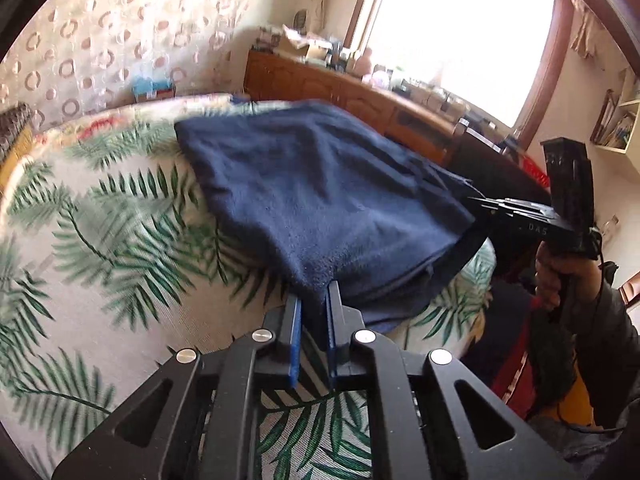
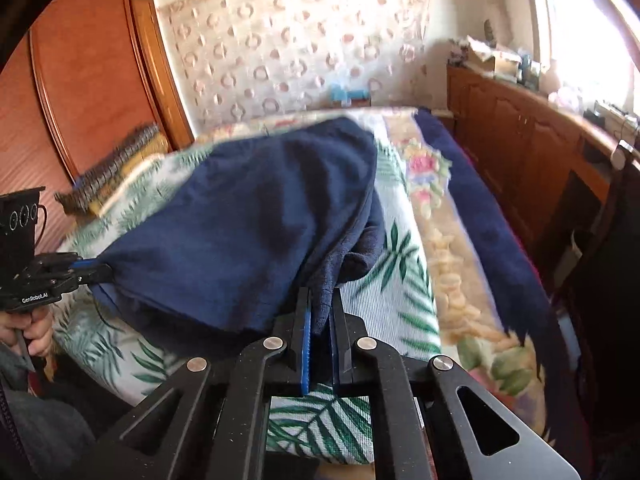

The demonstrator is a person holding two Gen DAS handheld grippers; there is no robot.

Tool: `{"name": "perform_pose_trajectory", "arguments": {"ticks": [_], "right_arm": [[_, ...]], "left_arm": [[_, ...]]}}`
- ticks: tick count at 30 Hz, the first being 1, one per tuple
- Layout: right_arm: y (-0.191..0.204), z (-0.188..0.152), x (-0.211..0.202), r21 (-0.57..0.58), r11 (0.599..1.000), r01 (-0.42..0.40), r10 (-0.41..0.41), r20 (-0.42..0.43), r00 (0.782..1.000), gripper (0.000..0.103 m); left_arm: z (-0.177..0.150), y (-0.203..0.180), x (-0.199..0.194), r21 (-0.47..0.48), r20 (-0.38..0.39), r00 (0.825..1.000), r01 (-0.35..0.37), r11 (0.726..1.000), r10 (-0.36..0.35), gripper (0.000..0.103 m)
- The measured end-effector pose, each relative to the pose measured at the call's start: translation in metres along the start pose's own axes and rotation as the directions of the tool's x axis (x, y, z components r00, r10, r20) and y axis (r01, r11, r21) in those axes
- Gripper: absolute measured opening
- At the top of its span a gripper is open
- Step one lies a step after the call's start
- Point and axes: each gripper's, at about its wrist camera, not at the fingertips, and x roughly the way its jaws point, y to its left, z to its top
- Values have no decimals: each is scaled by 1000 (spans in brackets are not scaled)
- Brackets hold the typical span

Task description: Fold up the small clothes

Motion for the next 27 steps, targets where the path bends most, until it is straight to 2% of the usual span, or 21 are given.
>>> {"name": "perform_pose_trajectory", "arguments": {"ticks": [6,10,13,18,24,27], "right_arm": [[16,8,-31,-31,999,-13,16,74,997,6],[29,10,-37,-51,998,-38,43,93,995,6],[29,10,-38,-52,997,-57,62,100,993,6],[17,29,-29,-57,997,-53,60,139,988,6],[7,77,6,-50,998,-25,35,202,979,6],[2,96,35,-57,998,-3,14,198,980,6]], "left_arm": [[17,1,-44,-9,109,994,-15,1000,16,10],[20,7,-48,-18,115,993,-35,999,37,10],[22,14,-47,-46,113,993,-21,999,26,10],[48,28,-44,-72,141,990,-2,997,12,10],[98,59,-17,-94,139,989,-42,995,55,10],[120,74,3,-96,120,988,-81,992,93,10]]}}
